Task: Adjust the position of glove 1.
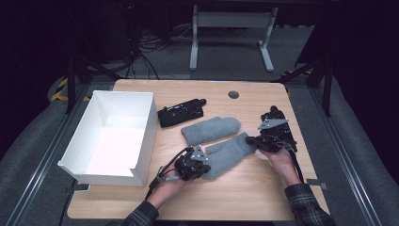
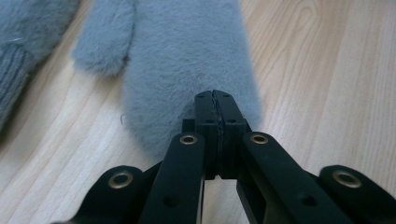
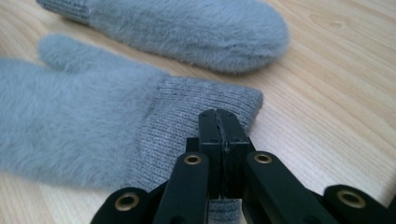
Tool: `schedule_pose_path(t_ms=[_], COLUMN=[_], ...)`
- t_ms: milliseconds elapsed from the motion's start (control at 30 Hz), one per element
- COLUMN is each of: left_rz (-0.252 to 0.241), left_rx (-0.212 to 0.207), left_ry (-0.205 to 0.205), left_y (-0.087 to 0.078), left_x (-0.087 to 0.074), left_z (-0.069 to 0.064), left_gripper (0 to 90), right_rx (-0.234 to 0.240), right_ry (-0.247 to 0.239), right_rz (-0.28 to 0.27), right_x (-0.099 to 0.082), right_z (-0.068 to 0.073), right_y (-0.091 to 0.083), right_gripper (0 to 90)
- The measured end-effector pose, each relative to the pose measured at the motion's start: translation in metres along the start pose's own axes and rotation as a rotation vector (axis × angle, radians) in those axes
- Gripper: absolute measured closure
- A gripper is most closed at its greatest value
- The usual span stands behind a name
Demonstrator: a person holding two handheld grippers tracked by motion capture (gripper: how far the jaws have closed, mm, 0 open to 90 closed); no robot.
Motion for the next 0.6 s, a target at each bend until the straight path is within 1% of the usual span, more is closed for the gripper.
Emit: schedule_pose_path(t_ms=[67,133,267,300,333,433,467,600], left_rz=[0.005,0.008,0.012,0.011,0.016,0.028,0.029,0.028], left_rx=[0.003,0.003,0.002,0.004,0.007,0.031,0.034,0.049], left_ry=[-0.008,-0.006,-0.020,-0.035,-0.027,-0.033,-0.035,-0.040], left_y=[-0.001,-0.002,-0.003,-0.003,-0.003,-0.004,-0.003,-0.002], left_x=[-0.001,0.000,0.000,0.000,0.001,0.004,0.005,0.008], left_z=[0.002,0.004,0.008,0.009,0.011,0.014,0.015,0.018], left_gripper=[89.9,89.9,89.9,89.9,89.9,89.9,89.9,89.9], right_rx=[0.000,0.007,0.016,0.014,0.017,0.025,0.027,0.032], right_ry=[-0.003,-0.007,-0.011,-0.010,-0.007,-0.006,-0.013,-0.025], right_rz=[0.013,0.021,0.030,0.033,0.034,0.039,0.041,0.046], right_x=[-0.001,-0.003,-0.007,-0.009,-0.010,-0.015,-0.017,-0.021], right_z=[0.003,0.006,0.011,0.013,0.016,0.023,0.027,0.033], right_y=[-0.002,-0.005,-0.010,-0.012,-0.015,-0.021,-0.023,-0.029], right_gripper=[90.0,90.0,90.0,90.0,90.0,90.0,90.0,90.0])
Point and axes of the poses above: each handheld gripper's, and its own axes: y roughly forward along the jaws, x roughly out of its top, z roughly to its left, the point moved 5 cm from there along y, roughly forward along the jaws, and after that the axes turned 14 degrees about -y, right-handed, at the moved point
